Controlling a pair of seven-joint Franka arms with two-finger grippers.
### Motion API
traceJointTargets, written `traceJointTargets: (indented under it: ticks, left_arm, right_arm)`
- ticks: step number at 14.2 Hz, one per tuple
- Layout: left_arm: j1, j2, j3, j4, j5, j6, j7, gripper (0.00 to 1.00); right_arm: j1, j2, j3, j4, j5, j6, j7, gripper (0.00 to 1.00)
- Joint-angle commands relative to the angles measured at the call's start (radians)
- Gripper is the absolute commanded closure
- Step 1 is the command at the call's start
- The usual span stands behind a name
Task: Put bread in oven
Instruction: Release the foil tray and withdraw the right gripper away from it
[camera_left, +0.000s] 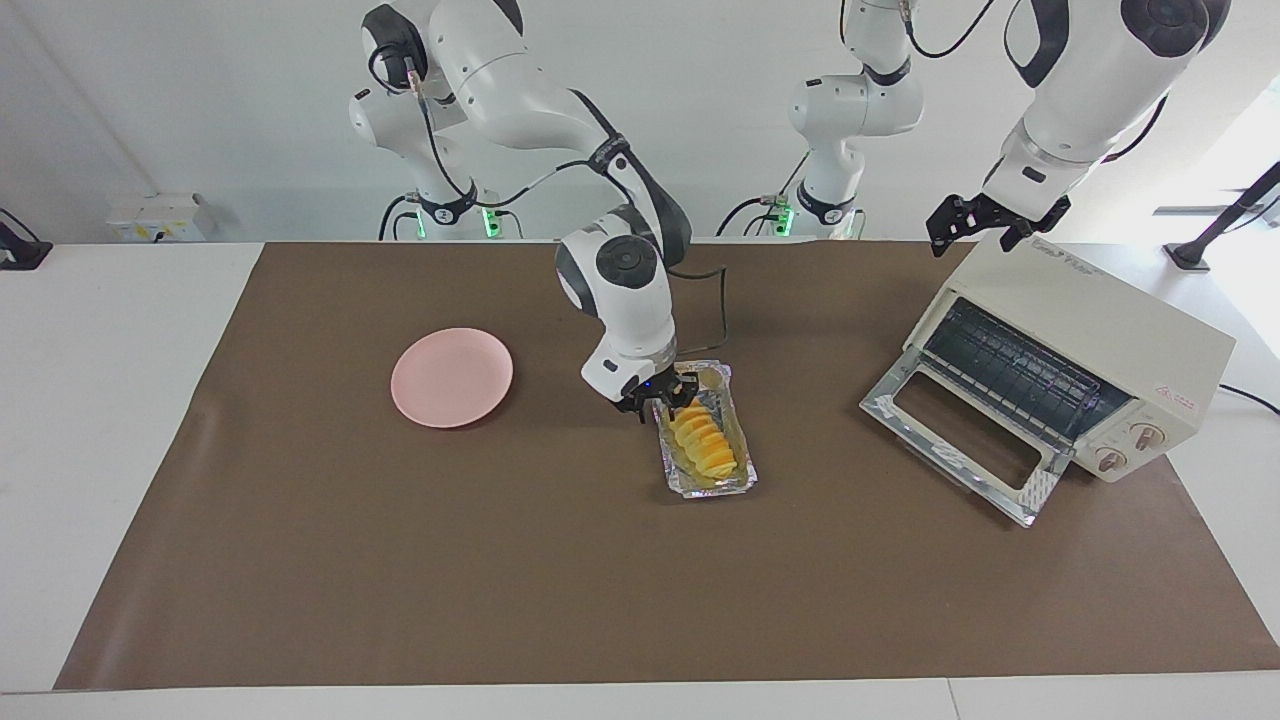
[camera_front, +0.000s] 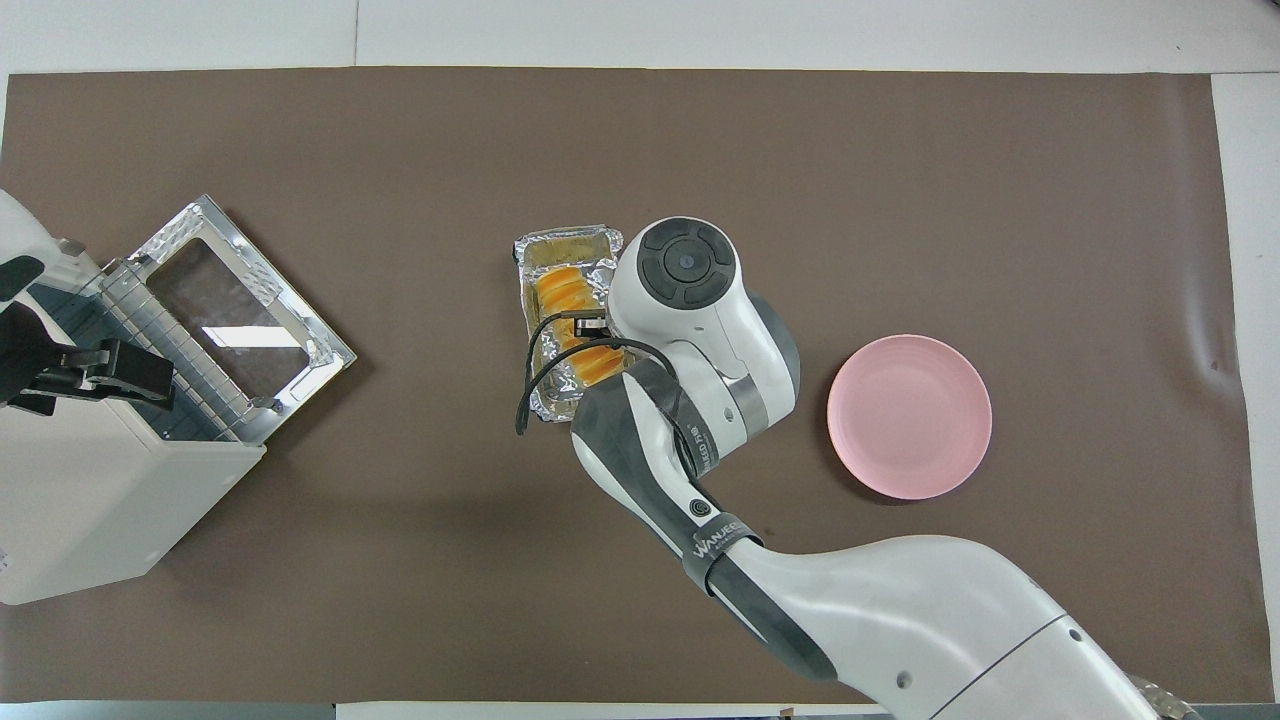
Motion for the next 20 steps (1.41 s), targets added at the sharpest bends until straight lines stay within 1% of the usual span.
traceJointTargets:
  ticks: [1,3,5,7,9,13,14,16,17,18,20]
  left_arm:
    - [0.01,-0.017,-0.004,-0.011,-0.012,0.013,0.005,0.0]
    - [0.01,-0.017,-0.005,-0.011,-0.012,0.013,0.005,0.0]
    - [0.01,-0.015,-0.005,-0.011,-0.012,0.013,0.005,0.0]
    - [0.01,-0.015,-0.005,-0.011,-0.012,0.016,0.007,0.0]
    - [-0.005,-0.015,-0.013,-0.008,-0.013,0.011,0.013,0.0]
    - [-0.019,-0.032,-0.023,-0.008,-0.013,-0.004,0.011,0.0]
    - [-0.02,-0.049,-0.025,-0.011,-0.016,-0.01,0.002,0.0]
    - [-0.051,-0.046,-0.045,-0.011,-0.017,0.04,-0.028,0.0]
    - [-0.077,-0.044,-0.048,-0.022,-0.027,0.131,-0.042,0.0]
    - [-0.118,-0.038,-0.048,-0.022,-0.053,0.173,-0.067,0.0]
    - [-0.183,0.024,-0.05,0.011,-0.095,0.242,-0.131,0.0]
  right_arm:
    - [-0.056,-0.068,-0.005,0.065,-0.008,-0.135,0.023,0.0]
    - [-0.142,-0.144,-0.005,0.057,-0.014,-0.201,-0.029,0.0]
    - [-0.232,-0.203,-0.006,0.056,-0.017,-0.245,-0.181,0.0]
    - [-0.334,-0.238,-0.006,0.056,-0.017,-0.255,-0.329,0.0]
    - [-0.397,-0.266,-0.006,0.054,-0.033,-0.271,-0.466,0.0]
    - [-0.525,-0.346,-0.006,0.054,-0.039,-0.398,-0.638,0.0]
    - [-0.552,-0.373,-0.006,0.053,-0.039,-0.443,-0.669,0.0]
    - [-0.592,-0.431,-0.008,0.051,-0.039,-0.55,-0.729,0.0]
    - [-0.61,-0.456,-0.008,0.051,-0.039,-0.604,-0.731,0.0]
    - [-0.624,-0.479,-0.008,0.048,-0.045,-0.654,-0.732,0.0]
    - [-0.627,-0.508,-0.008,0.047,-0.086,-0.716,-0.737,0.0]
